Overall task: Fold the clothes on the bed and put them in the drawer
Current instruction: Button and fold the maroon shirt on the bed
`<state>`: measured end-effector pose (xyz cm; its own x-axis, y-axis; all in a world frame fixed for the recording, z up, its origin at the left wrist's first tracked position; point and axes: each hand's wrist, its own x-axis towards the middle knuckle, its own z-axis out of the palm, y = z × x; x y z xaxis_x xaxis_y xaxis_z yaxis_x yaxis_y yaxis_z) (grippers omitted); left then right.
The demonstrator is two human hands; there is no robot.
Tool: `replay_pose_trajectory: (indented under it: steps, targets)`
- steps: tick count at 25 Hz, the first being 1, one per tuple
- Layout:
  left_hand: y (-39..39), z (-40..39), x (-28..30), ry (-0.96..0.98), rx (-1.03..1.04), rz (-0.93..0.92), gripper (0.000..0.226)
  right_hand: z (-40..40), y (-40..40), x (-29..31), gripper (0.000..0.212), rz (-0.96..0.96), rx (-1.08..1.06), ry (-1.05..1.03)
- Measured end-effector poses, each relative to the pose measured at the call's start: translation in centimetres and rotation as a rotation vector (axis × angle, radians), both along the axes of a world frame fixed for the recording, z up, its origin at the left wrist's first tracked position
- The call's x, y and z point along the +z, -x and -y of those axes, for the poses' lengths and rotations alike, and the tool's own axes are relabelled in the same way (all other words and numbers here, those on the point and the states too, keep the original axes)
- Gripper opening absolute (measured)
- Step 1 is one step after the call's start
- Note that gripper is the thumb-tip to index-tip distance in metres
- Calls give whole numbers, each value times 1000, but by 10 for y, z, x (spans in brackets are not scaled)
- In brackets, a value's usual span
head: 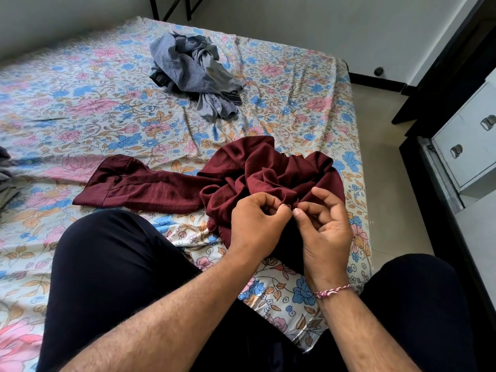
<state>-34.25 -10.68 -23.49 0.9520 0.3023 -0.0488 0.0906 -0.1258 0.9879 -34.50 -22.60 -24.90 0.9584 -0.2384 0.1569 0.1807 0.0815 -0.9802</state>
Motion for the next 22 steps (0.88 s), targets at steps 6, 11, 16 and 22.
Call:
replay_pose_trajectory:
  steps: [6, 11, 16, 22]
  targets:
    - [-1, -2, 0, -20, -22, 13, 16, 3, -1, -2, 47, 61, 39, 29]
    - [-3, -4, 0, 77, -144, -48, 15, 11, -9, -1, 53, 117, 158, 162]
    - [-5, -6, -5, 76, -202, -91, 20, 17, -19, -2, 62, 156, 247, 332]
    - [-9, -7, -10, -26, -168, -109, 29, 12, -20, -9, 65, 296, 145, 648]
